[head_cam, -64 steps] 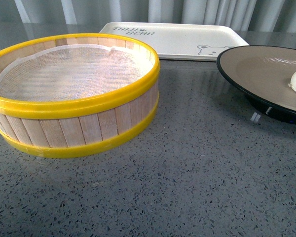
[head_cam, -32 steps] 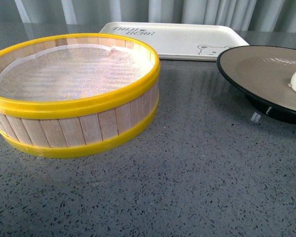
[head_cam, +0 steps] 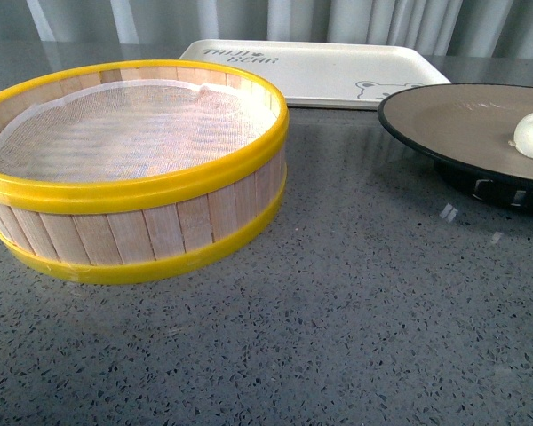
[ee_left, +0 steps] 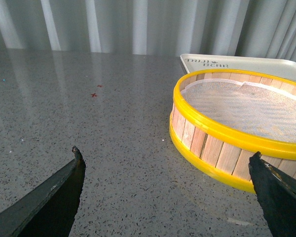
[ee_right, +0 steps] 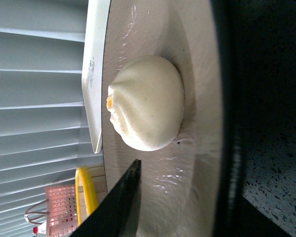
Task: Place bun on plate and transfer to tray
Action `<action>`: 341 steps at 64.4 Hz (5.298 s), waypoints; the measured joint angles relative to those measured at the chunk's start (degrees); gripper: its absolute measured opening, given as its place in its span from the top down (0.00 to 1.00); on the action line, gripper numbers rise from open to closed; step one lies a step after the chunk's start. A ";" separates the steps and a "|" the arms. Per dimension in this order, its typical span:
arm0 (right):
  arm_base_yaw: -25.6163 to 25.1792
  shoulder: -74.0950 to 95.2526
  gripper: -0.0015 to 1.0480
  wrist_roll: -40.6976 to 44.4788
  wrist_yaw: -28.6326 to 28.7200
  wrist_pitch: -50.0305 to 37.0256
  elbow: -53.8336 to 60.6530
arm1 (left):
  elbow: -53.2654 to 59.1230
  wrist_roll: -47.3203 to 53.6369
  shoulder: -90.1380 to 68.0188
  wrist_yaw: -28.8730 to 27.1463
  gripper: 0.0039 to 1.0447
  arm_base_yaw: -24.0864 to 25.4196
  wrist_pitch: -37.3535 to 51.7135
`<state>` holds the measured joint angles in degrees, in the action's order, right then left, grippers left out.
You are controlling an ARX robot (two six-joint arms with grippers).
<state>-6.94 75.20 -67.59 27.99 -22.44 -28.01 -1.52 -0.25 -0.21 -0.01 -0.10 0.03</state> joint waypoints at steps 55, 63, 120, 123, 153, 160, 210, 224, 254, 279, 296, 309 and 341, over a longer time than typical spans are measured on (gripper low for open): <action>0.24 2.89 0.97 -5.60 -1.40 -6.56 -0.11 | 0.00 0.00 0.00 0.00 0.06 0.00 0.00; 1.33 7.43 0.97 -6.60 -2.51 -6.25 -6.84 | 0.00 0.00 0.00 0.00 0.06 0.00 0.00; 8.94 45.57 0.97 -8.24 -7.37 15.85 -62.45 | 0.00 0.00 0.00 0.00 0.06 0.00 0.00; 9.31 46.03 0.97 -8.24 -7.52 15.93 -62.64 | 0.02 0.00 0.00 0.00 0.06 0.00 0.00; 10.99 48.33 0.97 -8.20 -8.41 16.85 -64.61 | 0.00 0.00 0.00 0.00 0.06 0.00 0.00; 10.62 49.72 0.97 -8.15 -8.85 17.62 -65.18 | 0.00 0.00 -0.02 -0.02 0.06 0.00 0.00; 9.81 50.34 0.36 -9.55 -8.81 17.40 -66.62 | 0.00 0.02 0.02 -0.02 0.06 0.00 0.00; 8.90 42.88 0.06 -11.93 -9.70 13.29 -57.68 | 0.00 0.00 0.02 -0.02 0.06 0.00 0.00; -1.16 14.69 0.08 6.56 -19.32 4.52 -28.04 | 0.00 0.00 0.02 -0.02 0.06 0.00 0.00; -5.29 -24.57 0.52 63.87 -16.00 -8.41 8.52 | 0.02 0.00 0.07 -0.04 0.06 0.00 0.00; -1.18 -31.76 0.95 66.90 -20.28 -8.83 16.22 | 0.00 0.00 0.04 0.00 0.06 0.00 0.00; 1.22 -37.29 0.98 67.30 -22.62 -7.39 20.37 | 0.00 0.00 0.04 0.00 0.06 0.00 0.00; 6.78 -50.82 0.98 67.38 -27.96 0.76 25.62 | 0.00 0.00 0.04 0.00 0.06 0.00 0.00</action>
<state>-0.16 24.38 -0.21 0.03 -21.67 -2.39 -1.52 -0.25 -0.16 -0.01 -0.10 0.03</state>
